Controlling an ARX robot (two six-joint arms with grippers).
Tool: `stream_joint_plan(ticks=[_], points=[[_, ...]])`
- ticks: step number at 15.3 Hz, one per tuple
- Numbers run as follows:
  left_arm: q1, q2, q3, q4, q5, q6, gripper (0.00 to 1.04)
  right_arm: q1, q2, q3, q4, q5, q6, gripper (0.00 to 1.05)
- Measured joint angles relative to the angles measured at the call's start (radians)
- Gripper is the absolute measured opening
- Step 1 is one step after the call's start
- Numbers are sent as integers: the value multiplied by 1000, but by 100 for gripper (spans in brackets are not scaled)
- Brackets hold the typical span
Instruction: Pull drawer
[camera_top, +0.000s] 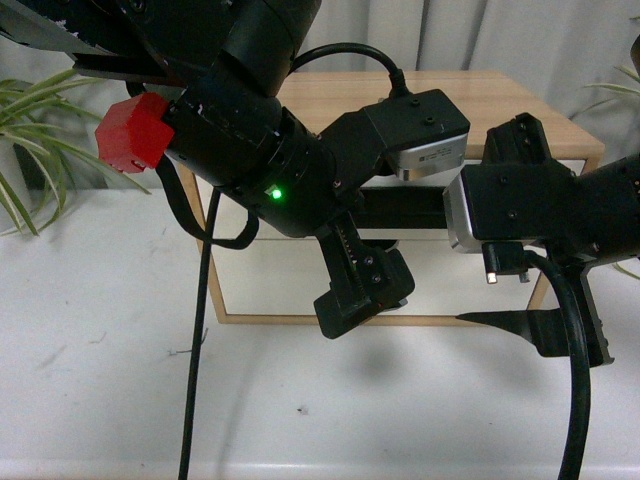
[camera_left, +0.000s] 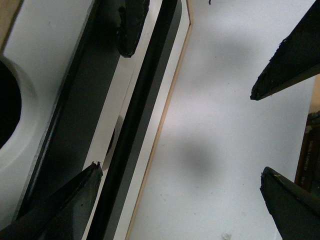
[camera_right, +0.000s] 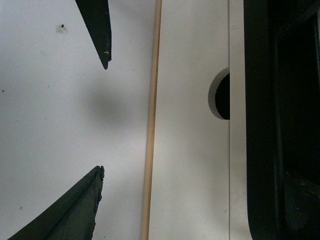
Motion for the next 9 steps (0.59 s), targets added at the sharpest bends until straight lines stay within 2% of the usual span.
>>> stream_joint_plan(ticks=[9], points=[[1, 1, 0, -12, 8, 24, 98, 3, -6, -25, -11, -11, -9, 98]])
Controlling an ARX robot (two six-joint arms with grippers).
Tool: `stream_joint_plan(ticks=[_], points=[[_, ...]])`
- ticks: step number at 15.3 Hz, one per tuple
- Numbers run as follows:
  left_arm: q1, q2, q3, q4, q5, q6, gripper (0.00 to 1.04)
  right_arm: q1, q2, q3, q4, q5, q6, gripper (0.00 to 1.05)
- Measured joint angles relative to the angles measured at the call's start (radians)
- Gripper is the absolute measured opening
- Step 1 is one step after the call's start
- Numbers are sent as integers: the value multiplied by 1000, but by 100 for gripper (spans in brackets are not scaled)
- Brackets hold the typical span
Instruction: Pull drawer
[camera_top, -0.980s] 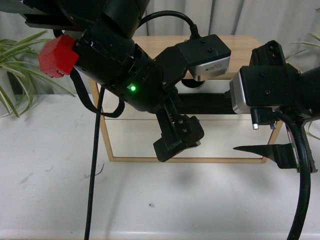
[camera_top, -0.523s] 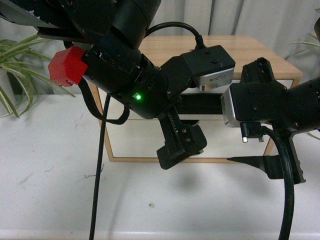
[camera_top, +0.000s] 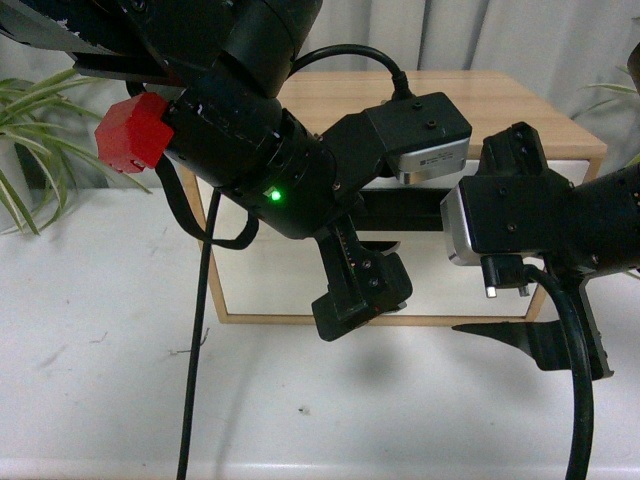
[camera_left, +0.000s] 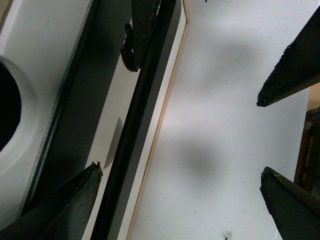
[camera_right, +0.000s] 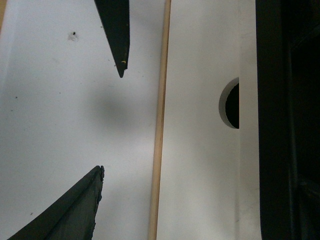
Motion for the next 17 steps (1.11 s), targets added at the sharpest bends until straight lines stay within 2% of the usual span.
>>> stream_joint_plan(ticks=[9, 12, 17], points=[[-17, -72, -107, 2, 32, -8, 98, -6, -119, -138, 2, -8, 7, 98], [-36, -152, -222, 55, 51, -31, 98, -5, -201, -261, 43, -10, -24, 98], [-52, -201, -289, 72, 63, -42, 98, -3, -247, -323, 45, -22, -44, 98]])
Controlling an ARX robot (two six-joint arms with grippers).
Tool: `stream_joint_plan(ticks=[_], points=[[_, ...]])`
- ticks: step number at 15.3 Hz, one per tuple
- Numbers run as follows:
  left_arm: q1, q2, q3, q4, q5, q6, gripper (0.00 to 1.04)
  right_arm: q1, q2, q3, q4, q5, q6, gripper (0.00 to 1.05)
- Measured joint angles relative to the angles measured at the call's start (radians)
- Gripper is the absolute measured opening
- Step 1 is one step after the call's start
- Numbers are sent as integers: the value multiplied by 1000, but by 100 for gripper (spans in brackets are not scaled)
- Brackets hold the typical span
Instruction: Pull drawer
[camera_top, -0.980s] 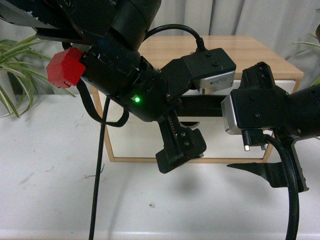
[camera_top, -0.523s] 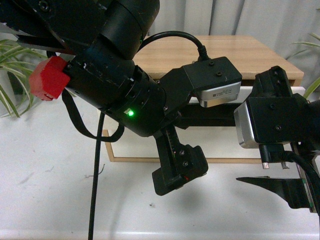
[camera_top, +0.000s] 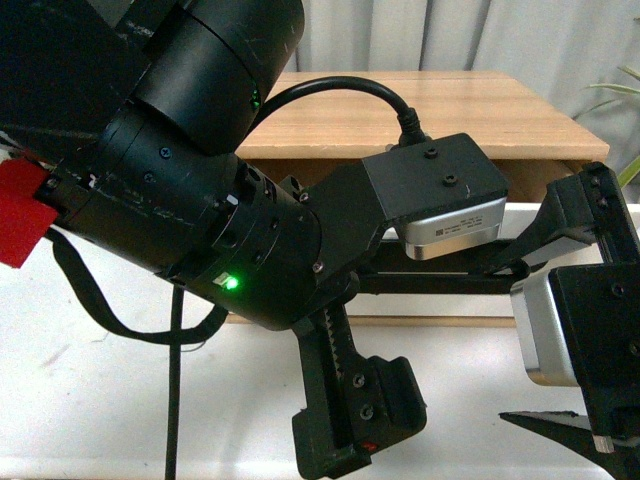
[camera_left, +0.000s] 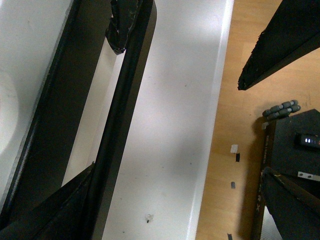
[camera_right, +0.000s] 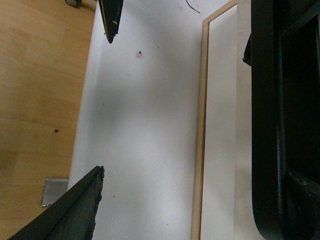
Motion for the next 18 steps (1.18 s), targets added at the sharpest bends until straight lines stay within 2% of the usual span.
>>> stream_joint_plan(ticks=[7, 18], points=[[-16, -79, -50, 28, 15, -24, 98, 0, -51, -65, -1, -21, -22, 98], [-16, -84, -53, 0, 5, -16, 98, -9, -57, -62, 39, -26, 4, 98]])
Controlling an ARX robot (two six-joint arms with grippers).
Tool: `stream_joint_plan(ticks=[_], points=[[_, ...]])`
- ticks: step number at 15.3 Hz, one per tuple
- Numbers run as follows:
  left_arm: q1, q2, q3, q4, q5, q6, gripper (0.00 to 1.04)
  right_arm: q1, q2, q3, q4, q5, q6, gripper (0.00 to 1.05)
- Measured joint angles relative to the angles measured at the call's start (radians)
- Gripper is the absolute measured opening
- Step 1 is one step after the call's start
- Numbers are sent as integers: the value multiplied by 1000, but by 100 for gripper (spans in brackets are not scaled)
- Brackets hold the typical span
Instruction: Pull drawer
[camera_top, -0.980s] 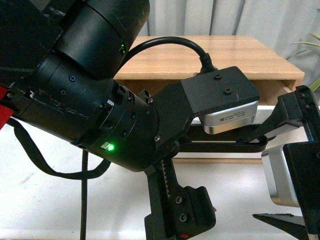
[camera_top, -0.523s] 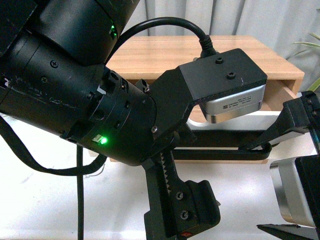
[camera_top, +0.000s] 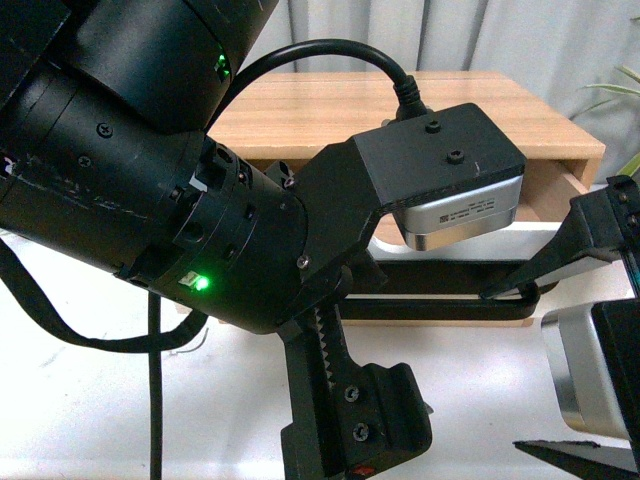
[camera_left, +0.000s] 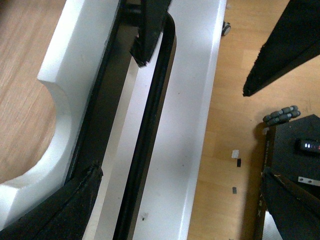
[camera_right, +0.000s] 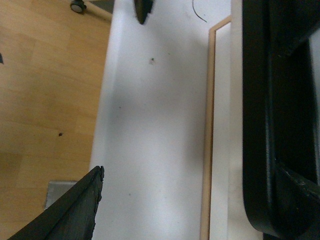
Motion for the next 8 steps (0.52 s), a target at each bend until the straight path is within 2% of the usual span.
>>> stream_joint_plan(ticks=[8], points=[[18, -65, 27, -90, 11, 8, 98, -21, -87, 55, -80, -11, 43, 98]])
